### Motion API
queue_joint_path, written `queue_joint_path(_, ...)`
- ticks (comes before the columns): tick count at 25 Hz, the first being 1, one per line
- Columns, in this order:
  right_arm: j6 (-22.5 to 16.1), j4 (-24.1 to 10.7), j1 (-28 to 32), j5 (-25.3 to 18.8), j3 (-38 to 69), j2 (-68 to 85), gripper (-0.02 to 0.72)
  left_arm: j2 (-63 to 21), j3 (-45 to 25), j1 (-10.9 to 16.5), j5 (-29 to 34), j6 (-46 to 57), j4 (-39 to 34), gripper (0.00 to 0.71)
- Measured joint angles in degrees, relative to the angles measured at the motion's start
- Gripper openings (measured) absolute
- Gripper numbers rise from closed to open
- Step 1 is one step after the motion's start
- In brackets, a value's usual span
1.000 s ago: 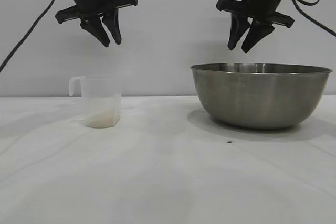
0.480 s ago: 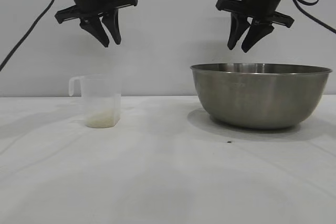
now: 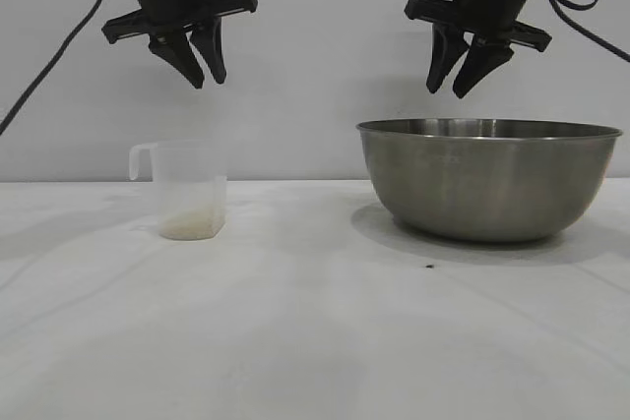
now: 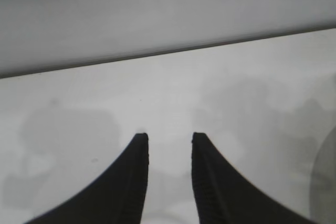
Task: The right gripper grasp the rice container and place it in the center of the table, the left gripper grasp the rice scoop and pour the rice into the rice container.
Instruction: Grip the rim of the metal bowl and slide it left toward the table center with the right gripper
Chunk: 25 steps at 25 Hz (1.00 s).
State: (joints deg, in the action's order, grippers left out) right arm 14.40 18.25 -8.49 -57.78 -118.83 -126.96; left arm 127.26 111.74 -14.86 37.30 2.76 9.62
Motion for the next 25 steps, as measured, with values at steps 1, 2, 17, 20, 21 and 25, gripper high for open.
queue_joint_path(1,0.0,-0.12,0.7,-0.74,0.0,1.28,0.228,0.0,0.0,0.0,0.0,0.0,0.0,0.162)
queue_joint_path(2,0.0,-0.28,1.2,-1.45,0.0,2.55,0.228,0.0,0.0,0.0,0.0,0.0,0.0,0.162)
queue_joint_path(17,-1.5,-8.13,3.68,-9.65,16.61,10.91,0.228,-3.03,0.04,0.0,2.35,0.0,-0.13,0.162)
queue_joint_path(20,-1.5,-9.0,3.68,-9.4,18.68,10.91,0.228,-3.16,0.04,0.0,2.97,0.0,-0.17,0.162)
queue_joint_path(21,-1.5,-9.09,3.68,-9.02,18.93,10.91,0.228,-3.16,0.04,0.0,3.07,0.0,-0.27,0.162)
queue_joint_path(25,-1.5,-9.89,3.68,-8.04,18.93,9.8,0.228,-3.29,0.04,0.0,3.19,0.0,-1.28,0.162)
